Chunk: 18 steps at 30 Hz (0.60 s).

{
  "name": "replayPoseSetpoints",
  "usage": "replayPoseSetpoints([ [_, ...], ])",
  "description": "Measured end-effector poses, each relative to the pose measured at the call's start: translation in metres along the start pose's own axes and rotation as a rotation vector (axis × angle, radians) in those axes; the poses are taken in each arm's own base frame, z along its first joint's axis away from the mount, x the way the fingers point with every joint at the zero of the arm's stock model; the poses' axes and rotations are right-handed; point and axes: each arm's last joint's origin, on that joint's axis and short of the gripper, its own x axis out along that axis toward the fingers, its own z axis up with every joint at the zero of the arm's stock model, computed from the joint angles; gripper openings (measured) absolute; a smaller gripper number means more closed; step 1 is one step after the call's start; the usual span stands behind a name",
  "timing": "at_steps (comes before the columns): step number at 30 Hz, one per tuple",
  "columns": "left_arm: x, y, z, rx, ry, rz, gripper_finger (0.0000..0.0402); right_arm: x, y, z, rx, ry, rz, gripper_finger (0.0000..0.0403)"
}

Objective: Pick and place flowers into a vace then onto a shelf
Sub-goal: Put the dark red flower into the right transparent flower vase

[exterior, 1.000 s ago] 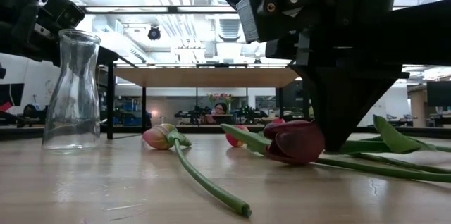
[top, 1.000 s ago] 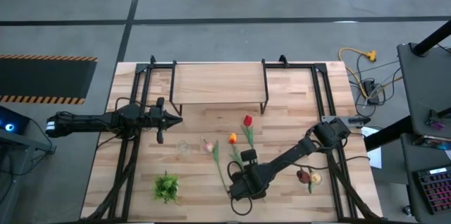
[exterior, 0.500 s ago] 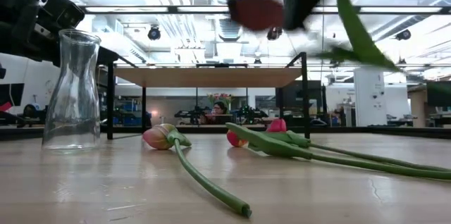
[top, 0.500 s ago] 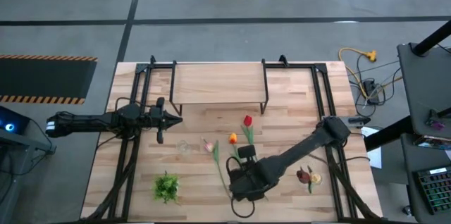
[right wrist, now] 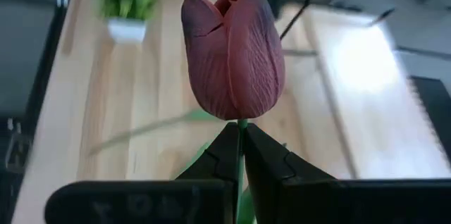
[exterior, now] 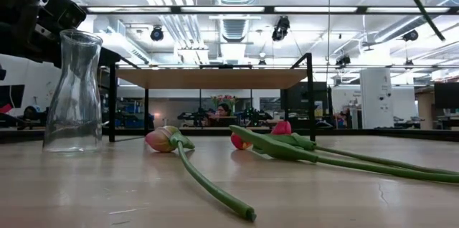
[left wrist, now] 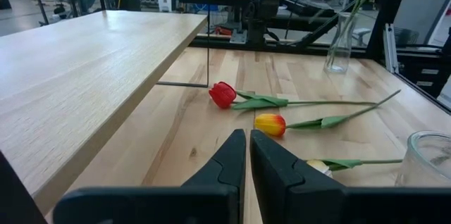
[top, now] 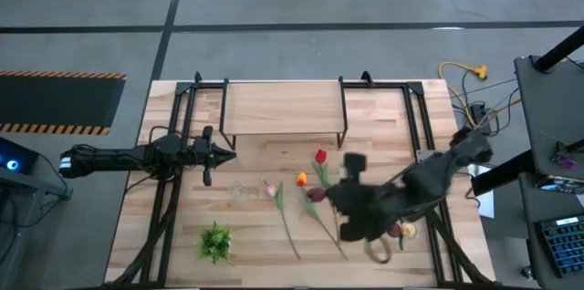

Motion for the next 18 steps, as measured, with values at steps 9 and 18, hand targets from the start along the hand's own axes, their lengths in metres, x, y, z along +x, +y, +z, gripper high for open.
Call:
replayPoseSetpoints([
  [9, 0.0, 0.0, 0.0, 0.0, 0.0, 0.001, 0.0005, -0.063, -0.037, -0.002, 0.086, -0.145, 0.033, 0.0009],
  [18, 0.0, 0.0, 0.0, 0.0, 0.0, 0.0, 0.0005, -0.113, -0.067, -0.011, 0.137, -0.231, 0.122, 0.0009],
])
